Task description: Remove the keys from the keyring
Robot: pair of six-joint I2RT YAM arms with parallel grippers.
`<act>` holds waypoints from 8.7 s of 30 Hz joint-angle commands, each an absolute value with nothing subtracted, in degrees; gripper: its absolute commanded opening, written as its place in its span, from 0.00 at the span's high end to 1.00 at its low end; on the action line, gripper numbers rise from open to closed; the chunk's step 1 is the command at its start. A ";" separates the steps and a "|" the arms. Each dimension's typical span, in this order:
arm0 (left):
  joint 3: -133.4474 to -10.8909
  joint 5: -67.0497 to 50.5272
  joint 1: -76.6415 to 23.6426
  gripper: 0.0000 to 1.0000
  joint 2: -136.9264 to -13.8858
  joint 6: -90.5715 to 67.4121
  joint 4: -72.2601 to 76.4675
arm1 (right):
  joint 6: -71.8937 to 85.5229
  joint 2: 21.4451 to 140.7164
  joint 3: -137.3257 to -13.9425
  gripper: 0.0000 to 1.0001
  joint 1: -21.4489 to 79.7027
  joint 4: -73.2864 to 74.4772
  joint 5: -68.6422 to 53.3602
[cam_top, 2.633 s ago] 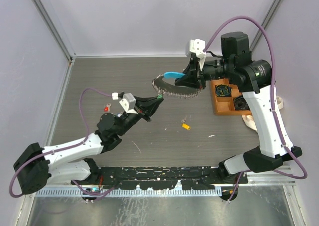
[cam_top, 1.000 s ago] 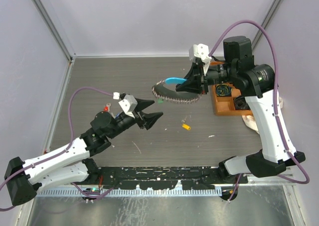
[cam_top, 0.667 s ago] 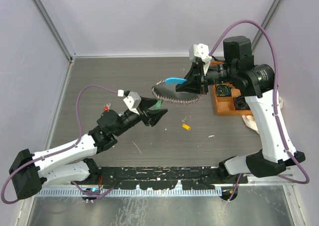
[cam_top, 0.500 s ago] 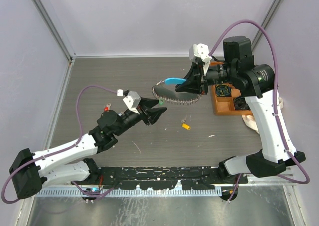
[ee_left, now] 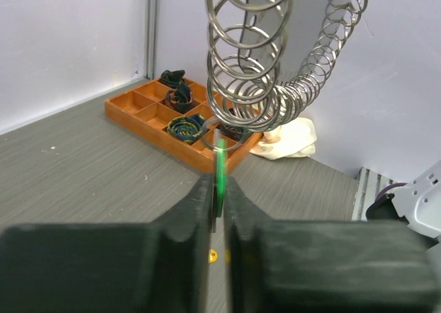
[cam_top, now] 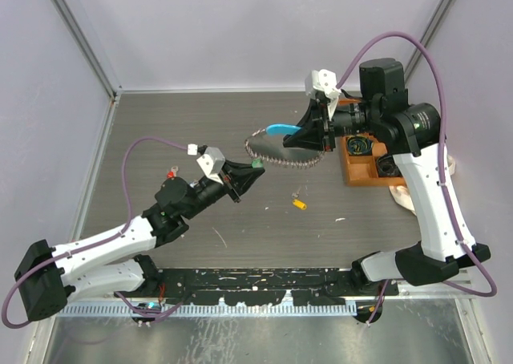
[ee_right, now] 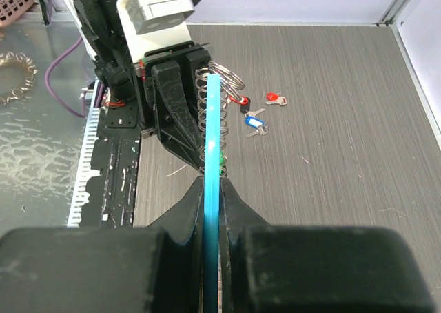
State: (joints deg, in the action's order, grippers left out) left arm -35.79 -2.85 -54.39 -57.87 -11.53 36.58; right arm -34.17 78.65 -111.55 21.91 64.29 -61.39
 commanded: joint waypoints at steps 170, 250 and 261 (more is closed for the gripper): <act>-77.04 -61.14 -36.96 1.00 -74.11 -50.61 -25.43 | -32.62 68.76 -70.91 0.79 24.41 31.32 -75.78; -40.47 -32.21 -38.64 0.59 -41.44 -17.61 8.44 | -92.53 79.66 -90.21 0.99 30.71 79.19 -69.51; -37.41 -25.11 -49.11 0.57 -43.71 -2.44 16.35 | -95.73 81.40 -90.86 0.99 30.76 83.47 -69.83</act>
